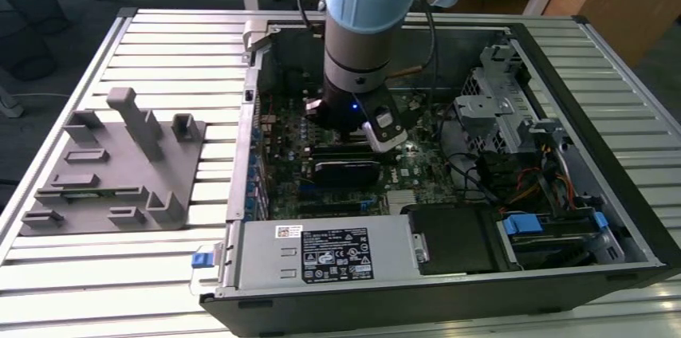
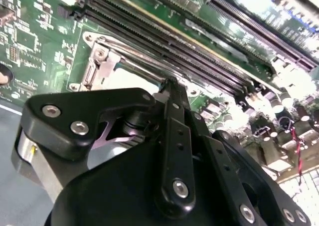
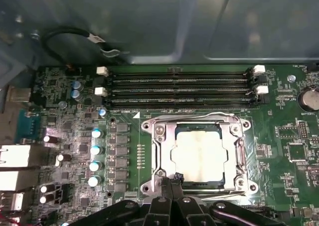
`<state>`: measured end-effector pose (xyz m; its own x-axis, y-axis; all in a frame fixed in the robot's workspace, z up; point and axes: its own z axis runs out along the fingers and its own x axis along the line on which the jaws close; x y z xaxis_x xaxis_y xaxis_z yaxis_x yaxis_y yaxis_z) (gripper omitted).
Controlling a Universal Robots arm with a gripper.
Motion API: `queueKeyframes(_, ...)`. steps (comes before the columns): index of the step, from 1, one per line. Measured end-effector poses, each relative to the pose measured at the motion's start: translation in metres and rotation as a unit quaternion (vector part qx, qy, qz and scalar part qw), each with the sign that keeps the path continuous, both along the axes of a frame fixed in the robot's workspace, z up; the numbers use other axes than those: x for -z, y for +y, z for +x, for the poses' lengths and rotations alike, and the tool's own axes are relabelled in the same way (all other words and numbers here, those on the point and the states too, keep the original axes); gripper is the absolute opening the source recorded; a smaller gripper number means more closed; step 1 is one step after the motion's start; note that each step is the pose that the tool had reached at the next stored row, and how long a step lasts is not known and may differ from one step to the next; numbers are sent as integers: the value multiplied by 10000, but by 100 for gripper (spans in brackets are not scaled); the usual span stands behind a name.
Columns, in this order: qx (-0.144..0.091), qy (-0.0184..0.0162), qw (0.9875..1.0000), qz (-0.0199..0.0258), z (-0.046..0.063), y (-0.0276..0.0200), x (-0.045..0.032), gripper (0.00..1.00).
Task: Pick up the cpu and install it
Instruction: 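Install the second cpu locking lever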
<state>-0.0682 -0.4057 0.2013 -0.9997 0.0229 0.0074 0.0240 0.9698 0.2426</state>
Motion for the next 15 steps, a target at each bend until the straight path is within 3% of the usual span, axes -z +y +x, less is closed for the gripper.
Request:
queueKeyframes(3,0,0,10000,-89,25,64,0,11)
queueKeyframes(9,0,-1,9999,-171,71,245,1,11)
queueKeyframes(15,1,0,9997,-234,174,333,1,11)
